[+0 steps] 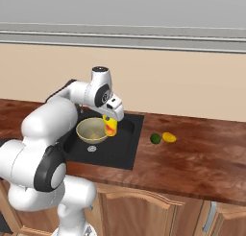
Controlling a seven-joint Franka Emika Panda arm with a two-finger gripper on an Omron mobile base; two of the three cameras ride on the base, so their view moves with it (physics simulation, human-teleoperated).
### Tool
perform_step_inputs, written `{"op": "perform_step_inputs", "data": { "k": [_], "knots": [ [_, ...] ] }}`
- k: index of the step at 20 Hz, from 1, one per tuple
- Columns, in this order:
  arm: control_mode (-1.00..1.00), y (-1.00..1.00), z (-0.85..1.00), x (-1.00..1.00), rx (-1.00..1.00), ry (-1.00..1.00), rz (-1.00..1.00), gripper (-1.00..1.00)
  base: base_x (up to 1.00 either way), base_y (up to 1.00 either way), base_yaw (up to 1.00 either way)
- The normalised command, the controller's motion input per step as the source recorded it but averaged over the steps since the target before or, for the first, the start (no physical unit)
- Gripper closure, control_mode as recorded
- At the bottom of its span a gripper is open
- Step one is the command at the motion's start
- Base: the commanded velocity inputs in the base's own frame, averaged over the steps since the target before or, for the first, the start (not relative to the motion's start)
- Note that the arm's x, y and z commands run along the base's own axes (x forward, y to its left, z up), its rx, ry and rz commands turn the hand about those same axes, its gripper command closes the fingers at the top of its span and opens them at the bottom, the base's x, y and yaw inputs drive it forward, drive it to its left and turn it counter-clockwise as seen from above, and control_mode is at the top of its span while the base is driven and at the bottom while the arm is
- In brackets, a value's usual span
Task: Remove the lime and mango from the sink. Then move the bowl and cup from the counter to the sink for washing.
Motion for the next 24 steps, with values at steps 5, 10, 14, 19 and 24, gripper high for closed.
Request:
{"op": "perform_step_inputs", "data": {
  "k": [5,10,14,19,24],
  "knots": [
    [-1.0,0.02,-0.1,0.15,0.0,-0.02,-0.06,1.0,0.0,0.0,0.0],
    [-1.0,0.03,-0.13,0.14,0.0,0.0,-0.05,1.0,0.0,0.0,0.0],
    [-1.0,0.06,-0.14,0.13,0.0,0.0,-0.04,1.0,0.0,0.0,0.0],
    [-1.0,0.08,-0.15,0.1,0.0,0.0,0.0,1.0,0.0,0.0,0.0],
    [-1.0,0.03,-0.15,0.13,0.0,0.0,0.0,1.0,0.0,0.0,0.0]
  ]
}}
